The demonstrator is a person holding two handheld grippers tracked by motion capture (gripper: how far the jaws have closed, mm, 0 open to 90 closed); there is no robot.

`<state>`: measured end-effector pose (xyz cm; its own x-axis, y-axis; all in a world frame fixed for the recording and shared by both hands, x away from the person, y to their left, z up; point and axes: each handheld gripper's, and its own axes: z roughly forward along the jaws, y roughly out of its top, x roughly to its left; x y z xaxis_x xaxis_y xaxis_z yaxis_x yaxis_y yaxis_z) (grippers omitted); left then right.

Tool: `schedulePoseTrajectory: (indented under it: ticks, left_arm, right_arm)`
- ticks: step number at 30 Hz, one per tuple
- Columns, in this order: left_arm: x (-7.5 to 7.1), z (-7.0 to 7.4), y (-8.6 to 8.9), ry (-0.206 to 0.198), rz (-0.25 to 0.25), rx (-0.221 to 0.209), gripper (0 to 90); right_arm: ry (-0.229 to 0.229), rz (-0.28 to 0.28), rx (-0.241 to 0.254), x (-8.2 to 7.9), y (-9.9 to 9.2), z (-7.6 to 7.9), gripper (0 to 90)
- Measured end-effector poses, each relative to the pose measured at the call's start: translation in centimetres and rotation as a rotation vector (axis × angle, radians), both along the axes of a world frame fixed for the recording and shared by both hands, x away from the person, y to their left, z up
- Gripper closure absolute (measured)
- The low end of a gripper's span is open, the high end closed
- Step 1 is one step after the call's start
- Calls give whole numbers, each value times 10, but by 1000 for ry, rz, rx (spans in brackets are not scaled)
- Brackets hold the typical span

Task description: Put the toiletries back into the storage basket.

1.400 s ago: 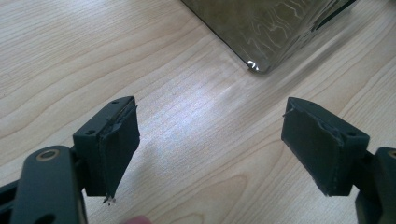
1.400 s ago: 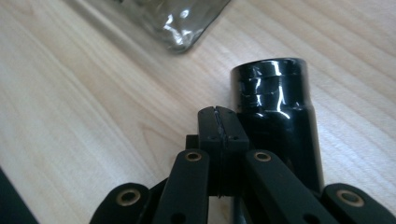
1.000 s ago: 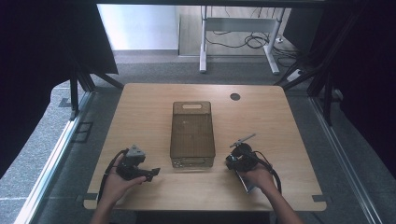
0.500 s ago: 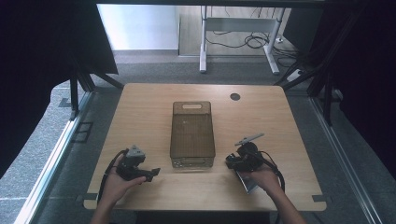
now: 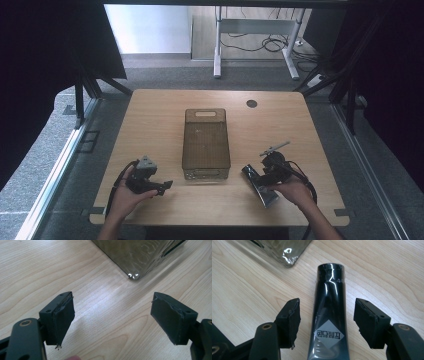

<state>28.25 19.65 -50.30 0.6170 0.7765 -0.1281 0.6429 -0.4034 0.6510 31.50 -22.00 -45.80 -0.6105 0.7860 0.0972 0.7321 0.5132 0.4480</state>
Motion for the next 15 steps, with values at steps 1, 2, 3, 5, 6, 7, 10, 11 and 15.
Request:
schedulePoseTrajectory:
  ticks: [1,2,3,5,6,7,10,11,15]
  left_arm:
    - [0,0,0,1,1,2,196]
    - [0,-1,0,2,2,3,196]
    - [1,-1,0,5,3,2,196]
    - [1,-1,0,5,3,2,196]
    - [1,-1,0,5,3,1,196]
    - [1,-1,0,6,3,2,196]
    - [1,-2,0,6,0,6,196]
    - [1,-2,-1,7,-1,8,196]
    - [1,-2,-1,9,-2,4,196]
  right_arm:
    - [6,2,-4,0,0,0,376]
    - [9,2,-7,0,0,-1,374]
    - [13,1,-12,1,0,-2,372]
    - [27,0,-23,2,0,-5,368]
    - [34,1,-30,3,0,-7,366]
    - [40,-2,-34,4,0,-8,365]
    - [56,-1,-58,6,3,-16,363]
    - [56,-1,-58,6,3,-16,363]
    - [72,5,-83,8,8,-22,360]
